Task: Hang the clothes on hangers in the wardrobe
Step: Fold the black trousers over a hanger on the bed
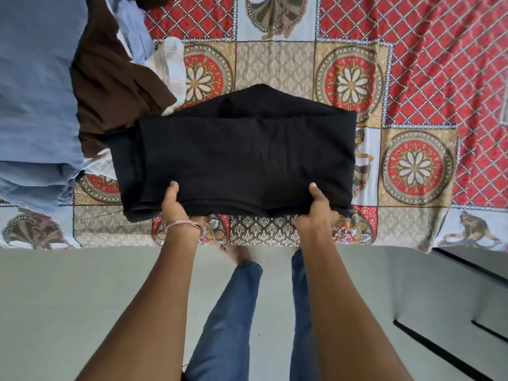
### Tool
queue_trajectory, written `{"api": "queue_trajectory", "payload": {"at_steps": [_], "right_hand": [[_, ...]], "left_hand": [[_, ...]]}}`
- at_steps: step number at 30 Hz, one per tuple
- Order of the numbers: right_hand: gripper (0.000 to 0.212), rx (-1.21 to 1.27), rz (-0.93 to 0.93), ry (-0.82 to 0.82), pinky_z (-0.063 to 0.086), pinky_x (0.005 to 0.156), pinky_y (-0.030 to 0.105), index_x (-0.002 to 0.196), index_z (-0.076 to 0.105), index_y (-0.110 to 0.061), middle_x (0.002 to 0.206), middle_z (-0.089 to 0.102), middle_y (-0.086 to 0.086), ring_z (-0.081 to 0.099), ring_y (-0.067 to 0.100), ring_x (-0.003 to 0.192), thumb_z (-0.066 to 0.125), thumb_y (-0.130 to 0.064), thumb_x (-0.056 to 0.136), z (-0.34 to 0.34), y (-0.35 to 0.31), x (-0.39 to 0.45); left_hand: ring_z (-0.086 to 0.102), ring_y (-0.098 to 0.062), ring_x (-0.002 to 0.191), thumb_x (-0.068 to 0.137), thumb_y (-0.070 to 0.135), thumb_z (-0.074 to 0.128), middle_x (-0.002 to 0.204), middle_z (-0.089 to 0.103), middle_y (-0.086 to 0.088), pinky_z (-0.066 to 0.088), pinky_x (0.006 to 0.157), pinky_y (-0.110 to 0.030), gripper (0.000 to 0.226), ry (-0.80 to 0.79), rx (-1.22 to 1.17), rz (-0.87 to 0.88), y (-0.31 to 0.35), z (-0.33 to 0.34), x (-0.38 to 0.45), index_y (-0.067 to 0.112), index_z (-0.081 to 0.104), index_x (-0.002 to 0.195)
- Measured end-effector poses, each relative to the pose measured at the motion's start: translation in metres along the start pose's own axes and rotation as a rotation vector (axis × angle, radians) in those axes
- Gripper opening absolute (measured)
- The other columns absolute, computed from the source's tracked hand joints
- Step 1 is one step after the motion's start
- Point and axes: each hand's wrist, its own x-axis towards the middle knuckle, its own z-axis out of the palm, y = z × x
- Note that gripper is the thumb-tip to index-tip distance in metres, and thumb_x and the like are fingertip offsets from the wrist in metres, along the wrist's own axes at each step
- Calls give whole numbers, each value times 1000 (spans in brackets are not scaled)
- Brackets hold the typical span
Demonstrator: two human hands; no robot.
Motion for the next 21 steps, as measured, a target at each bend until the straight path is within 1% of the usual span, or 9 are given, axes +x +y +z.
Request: {"api": "queue_trajectory", "payload": {"at_steps": [3,6,8,10,12,14,17,19,21], "right_hand": [[72,-25,64,73,50,96,50,135,37,-11,129,52,9,56,30,107,79,-24,77,9,-5,-6],[99,-136,215,183,42,100,58,142,23,-12,142,36,14,40,41,126,83,-44,70,10,-6,-11],[106,-160,267,230,41,101,56,141,26,-11,144,34,15,38,42,128,85,-51,63,4,-13,-10],[94,-52,246,145,48,93,43,137,35,-9,135,47,14,51,36,113,87,-40,66,-3,-28,-2],[73,66,247,-9,52,70,32,129,47,-6,123,59,11,60,25,87,85,-28,71,-9,-35,4],[52,169,226,-179,53,57,29,121,56,-6,117,65,11,65,24,86,79,-18,76,-19,-57,7],[32,428,166,-379,58,68,38,116,62,-2,119,67,13,64,33,105,65,-9,85,-26,-106,2],[19,495,113,-470,58,64,38,106,64,-5,110,69,14,66,32,98,60,-9,88,-34,-153,-1],[9,524,44,-508,58,62,35,96,65,-7,98,71,11,70,27,80,59,-9,89,-35,-189,-8]], "left_hand": [[68,-22,89,79,30,67,102,70,1,56,84,-41,22,105,18,104,-1,5,-19,20,66,99],[67,-24,96,79,30,64,101,72,1,55,85,-44,27,38,-77,155,-2,22,-41,21,68,104],[66,-25,96,84,31,58,101,71,0,55,81,-43,20,-61,-169,126,-3,48,-62,21,69,98],[64,-26,97,89,31,52,106,70,-3,54,82,-42,21,-148,-307,99,-7,83,-82,19,68,97],[63,-29,106,90,30,50,114,68,-7,51,90,-46,25,-221,-400,112,-6,106,-90,17,68,102],[61,-32,109,91,29,49,117,67,-10,48,95,-50,30,-304,-440,115,-13,129,-105,16,67,111],[59,-35,113,92,30,46,119,66,-13,45,97,-53,36,-455,-442,132,-20,161,-123,15,63,121],[57,-35,117,93,29,43,121,65,-13,44,98,-53,37,-553,-405,160,-26,182,-138,14,62,121],[57,-35,117,94,25,41,127,61,-13,46,98,-49,36,-603,-431,220,-24,191,-142,12,59,123]]}}
